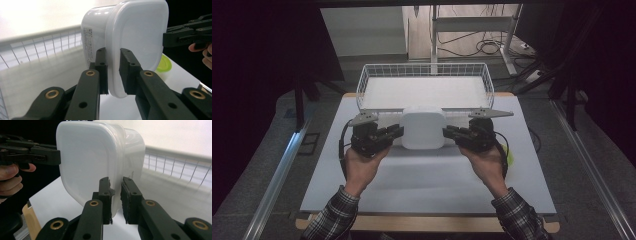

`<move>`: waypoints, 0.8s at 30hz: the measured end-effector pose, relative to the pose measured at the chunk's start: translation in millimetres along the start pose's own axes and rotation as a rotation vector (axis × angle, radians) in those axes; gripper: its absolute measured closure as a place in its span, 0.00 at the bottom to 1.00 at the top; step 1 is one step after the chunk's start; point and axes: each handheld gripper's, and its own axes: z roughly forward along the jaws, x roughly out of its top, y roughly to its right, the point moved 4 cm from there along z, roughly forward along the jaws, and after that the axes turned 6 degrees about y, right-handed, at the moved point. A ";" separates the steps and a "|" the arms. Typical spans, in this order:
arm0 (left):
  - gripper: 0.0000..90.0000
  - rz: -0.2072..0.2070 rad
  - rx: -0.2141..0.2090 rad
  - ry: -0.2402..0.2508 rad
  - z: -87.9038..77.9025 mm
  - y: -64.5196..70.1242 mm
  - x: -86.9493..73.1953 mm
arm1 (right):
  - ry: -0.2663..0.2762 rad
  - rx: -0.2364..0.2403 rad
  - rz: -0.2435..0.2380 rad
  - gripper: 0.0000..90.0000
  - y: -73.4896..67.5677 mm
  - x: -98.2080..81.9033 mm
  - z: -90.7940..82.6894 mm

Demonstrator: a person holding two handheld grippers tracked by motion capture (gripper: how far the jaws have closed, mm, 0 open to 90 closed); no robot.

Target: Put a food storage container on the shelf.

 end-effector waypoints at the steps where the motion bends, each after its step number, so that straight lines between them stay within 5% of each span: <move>1: 0.87 0.004 0.002 0.004 0.0 -0.5 6.2 | 0.005 -0.002 -0.006 0.88 0.6 4.0 0.2; 15: 0.87 0.032 0.011 0.048 4.5 -9.9 60.9 | 0.066 -0.026 -0.029 0.87 7.9 64.1 3.2; 24: 0.87 -0.005 -0.016 0.045 21.5 -23.5 80.8 | 0.088 -0.031 -0.008 0.87 23.2 83.9 10.7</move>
